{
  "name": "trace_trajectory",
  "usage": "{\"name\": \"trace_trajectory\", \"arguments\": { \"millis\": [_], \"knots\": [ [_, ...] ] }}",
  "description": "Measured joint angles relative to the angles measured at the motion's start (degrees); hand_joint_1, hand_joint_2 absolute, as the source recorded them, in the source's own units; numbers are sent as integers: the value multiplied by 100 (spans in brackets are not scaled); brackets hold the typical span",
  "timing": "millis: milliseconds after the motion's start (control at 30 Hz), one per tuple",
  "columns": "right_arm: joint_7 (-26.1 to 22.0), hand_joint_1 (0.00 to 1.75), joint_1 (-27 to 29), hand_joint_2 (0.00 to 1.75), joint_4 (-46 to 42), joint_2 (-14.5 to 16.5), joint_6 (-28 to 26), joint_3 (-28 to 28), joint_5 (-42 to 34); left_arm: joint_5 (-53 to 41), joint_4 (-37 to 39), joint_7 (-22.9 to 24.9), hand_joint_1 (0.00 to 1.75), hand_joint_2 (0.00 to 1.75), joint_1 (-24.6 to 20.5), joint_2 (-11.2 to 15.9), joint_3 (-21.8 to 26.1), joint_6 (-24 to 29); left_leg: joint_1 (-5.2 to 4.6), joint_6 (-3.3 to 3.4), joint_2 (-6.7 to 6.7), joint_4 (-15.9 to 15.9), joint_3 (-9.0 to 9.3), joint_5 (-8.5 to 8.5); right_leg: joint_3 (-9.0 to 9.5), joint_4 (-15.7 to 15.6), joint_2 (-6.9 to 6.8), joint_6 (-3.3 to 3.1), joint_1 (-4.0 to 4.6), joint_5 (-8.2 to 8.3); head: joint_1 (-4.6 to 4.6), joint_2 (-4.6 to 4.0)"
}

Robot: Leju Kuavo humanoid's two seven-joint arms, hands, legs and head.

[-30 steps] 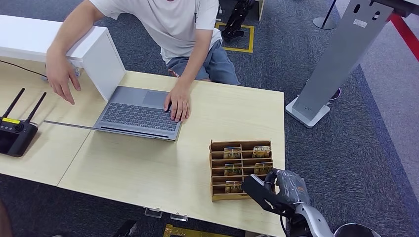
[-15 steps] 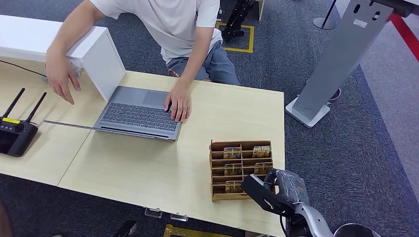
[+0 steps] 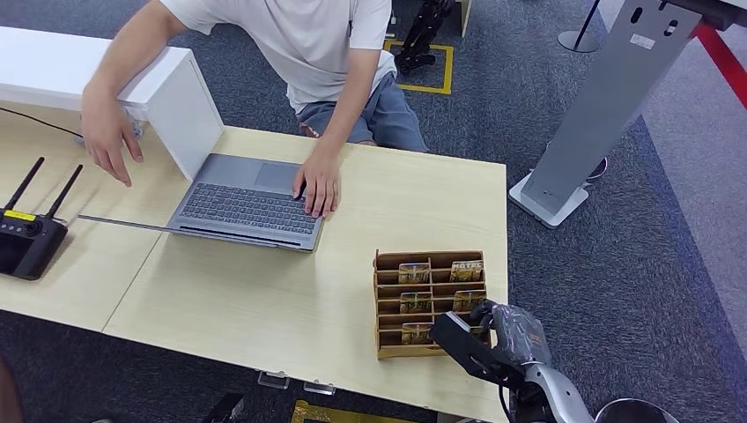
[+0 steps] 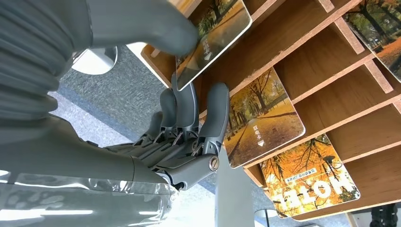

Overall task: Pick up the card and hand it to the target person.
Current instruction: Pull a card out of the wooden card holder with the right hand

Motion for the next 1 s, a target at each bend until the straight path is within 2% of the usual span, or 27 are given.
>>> {"name": "trace_trajectory", "arguments": {
  "millis": [67,300,800,1000],
  "knots": [
    [2,137,0,175,1,0,1,0,0,-1,0,0,0,0,0,0,0,-4,0,0,0,0,0,0,0,0,0,0,0,0,1,0],
    [4,164,7,175,1,0,4,7,-2,-2,0,0,0,0,0,0,0,-9,0,0,0,0,1,0,0,0,1,0,0,0,0,0],
    [-19,168,7,175,0,-2,-9,15,14,-97,0,-69,0,0,-2,4,0,-58,0,0,0,0,0,0,0,0,1,0,0,0,0,0],
    [-135,168,2,175,-195,-21,-155,2,348,-44,0,-103,0,0,0,7,0,-48,0,0,0,0,0,0,0,1,1,0,0,0,0,0]
  ]
}}
